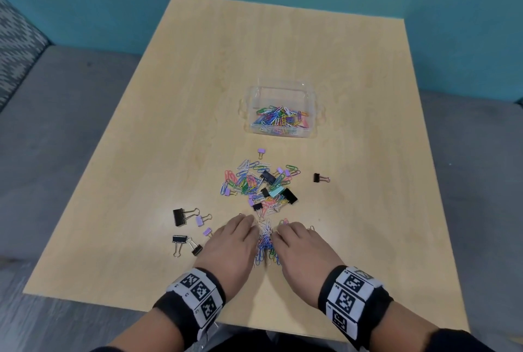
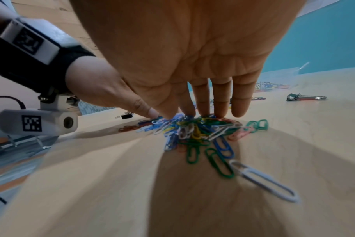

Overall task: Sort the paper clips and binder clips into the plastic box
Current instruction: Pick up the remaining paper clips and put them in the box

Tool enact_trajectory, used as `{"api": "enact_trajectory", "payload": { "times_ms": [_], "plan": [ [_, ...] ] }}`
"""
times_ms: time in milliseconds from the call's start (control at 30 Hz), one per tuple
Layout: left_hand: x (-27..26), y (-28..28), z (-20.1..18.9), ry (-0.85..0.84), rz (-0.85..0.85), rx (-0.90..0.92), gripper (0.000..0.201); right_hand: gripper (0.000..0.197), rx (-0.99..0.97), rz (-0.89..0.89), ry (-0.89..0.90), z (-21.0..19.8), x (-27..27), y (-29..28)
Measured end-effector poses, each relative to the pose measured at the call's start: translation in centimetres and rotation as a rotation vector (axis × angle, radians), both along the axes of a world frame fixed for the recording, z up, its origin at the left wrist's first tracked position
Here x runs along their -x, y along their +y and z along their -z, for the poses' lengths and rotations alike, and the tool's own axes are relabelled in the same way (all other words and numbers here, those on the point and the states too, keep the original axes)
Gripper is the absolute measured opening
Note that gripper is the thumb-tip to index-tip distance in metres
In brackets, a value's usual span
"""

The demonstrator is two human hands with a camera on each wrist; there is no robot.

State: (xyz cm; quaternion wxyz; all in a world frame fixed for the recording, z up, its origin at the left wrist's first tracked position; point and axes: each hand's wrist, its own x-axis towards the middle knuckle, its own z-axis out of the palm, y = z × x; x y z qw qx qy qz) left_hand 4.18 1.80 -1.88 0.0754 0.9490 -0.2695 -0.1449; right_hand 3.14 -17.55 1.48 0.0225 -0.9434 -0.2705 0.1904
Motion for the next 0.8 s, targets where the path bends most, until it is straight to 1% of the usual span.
{"api": "enact_trajectory", "payload": {
  "times_ms": [67, 200, 233, 267, 333, 367, 467, 667, 733, 800],
  "plan": [
    [0.0, 0.1, -0.2, -0.020, 0.005, 0.031, 0.042, 0.050, -0.010, 0.015, -0.019, -0.2, -0.1, 0.2],
    [-0.6, -0.5, -0.7, -0.048, -0.007, 0.030, 0.056, 0.060, 0.004, 0.046, -0.065, -0.2, -1.7, 1.2],
    [-0.8, -0.6, -0.8, -0.049, -0.022, 0.030, 0.055, 0.060, 0.018, 0.038, -0.060, -0.2, -2.0, 1.3],
    [-1.0, -0.5, -0.7, -0.052, -0.031, 0.034, 0.047, 0.060, 0.036, 0.029, -0.051, -0.1, -2.1, 1.3],
    [-1.2, -0.1, -0.6, -0.064, -0.034, 0.043, 0.027, 0.059, 0.066, 0.007, -0.030, -0.1, -2.1, 1.1],
    [-1.2, 0.2, -0.5, -0.066, -0.031, 0.051, 0.022, 0.058, 0.072, -0.007, -0.021, 0.0, -1.9, 1.0],
    [-1.3, 1.0, -0.3, -0.053, -0.022, 0.063, 0.027, 0.056, 0.051, -0.042, -0.005, 0.0, -1.0, 0.3],
    [-1.0, 1.6, -0.5, -0.005, -0.097, 0.077, 0.035, 0.052, 0.011, -0.033, 0.040, -0.4, -0.5, -0.2],
    [-0.5, 1.2, -1.0, 0.009, -0.101, 0.103, 0.038, 0.058, 0.008, -0.011, 0.027, -0.5, -1.3, 0.4],
    [0.1, 0.9, -0.9, 0.000, -0.090, 0.108, 0.042, 0.065, 0.014, 0.006, -0.022, -0.6, -2.4, 1.3]
  ]
}}
